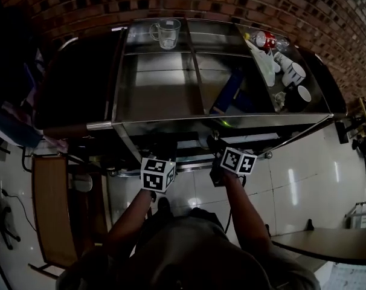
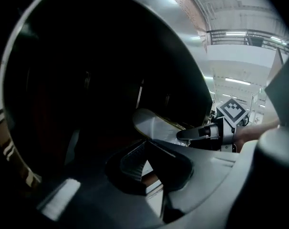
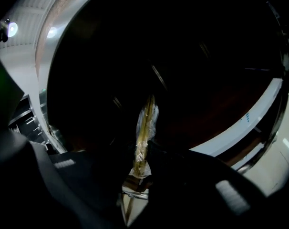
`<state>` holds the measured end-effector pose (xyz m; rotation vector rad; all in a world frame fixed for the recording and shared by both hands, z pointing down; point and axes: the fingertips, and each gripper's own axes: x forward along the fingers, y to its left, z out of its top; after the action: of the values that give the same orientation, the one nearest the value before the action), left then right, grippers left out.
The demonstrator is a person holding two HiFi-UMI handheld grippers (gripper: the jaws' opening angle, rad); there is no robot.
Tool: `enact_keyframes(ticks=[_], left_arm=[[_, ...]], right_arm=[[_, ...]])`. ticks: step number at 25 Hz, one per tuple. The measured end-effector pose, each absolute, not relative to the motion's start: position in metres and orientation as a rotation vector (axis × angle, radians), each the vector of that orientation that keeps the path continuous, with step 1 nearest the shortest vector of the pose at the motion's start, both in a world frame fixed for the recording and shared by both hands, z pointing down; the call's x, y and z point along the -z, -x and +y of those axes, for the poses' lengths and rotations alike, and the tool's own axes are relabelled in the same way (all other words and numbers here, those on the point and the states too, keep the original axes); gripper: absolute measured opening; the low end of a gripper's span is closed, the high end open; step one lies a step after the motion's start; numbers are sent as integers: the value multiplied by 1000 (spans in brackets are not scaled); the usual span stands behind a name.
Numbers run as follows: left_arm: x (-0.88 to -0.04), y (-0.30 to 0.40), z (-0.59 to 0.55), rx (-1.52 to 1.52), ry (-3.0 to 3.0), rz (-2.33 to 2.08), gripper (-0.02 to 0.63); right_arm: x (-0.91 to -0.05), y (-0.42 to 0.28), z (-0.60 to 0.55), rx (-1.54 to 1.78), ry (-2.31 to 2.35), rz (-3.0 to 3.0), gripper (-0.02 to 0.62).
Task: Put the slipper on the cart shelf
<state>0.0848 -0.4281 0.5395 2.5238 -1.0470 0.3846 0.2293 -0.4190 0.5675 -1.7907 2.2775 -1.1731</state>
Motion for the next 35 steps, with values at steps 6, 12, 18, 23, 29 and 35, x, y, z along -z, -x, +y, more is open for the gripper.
enact_keyframes(ticks=[6,12,18,23,29,35], left_arm=[[-549,-100,-434,-429,-2501,-1016,8],[-545,-110,-429,-453,-2498,-1033,7],[-538,-113,-421,-457,-2493,-1056,7],[-534,-117,-418,-455,-2503,-1065,8],[-527,-127,-415,-436,-2521,-1055,8],[-517,-138,-410,-424,-2543,-1037,8]], right_arm=[[-575,-238,-436,1137,1889,2243,69],[-586,-241,-444,1044,2018,2335,116],[-592,-245,-437,965,2115,2449,217],[-585,-254,-429,833,2162,2562,320],[-558,-262,-417,721,2111,2610,309],[-524,-260,-405,653,2000,2593,67]])
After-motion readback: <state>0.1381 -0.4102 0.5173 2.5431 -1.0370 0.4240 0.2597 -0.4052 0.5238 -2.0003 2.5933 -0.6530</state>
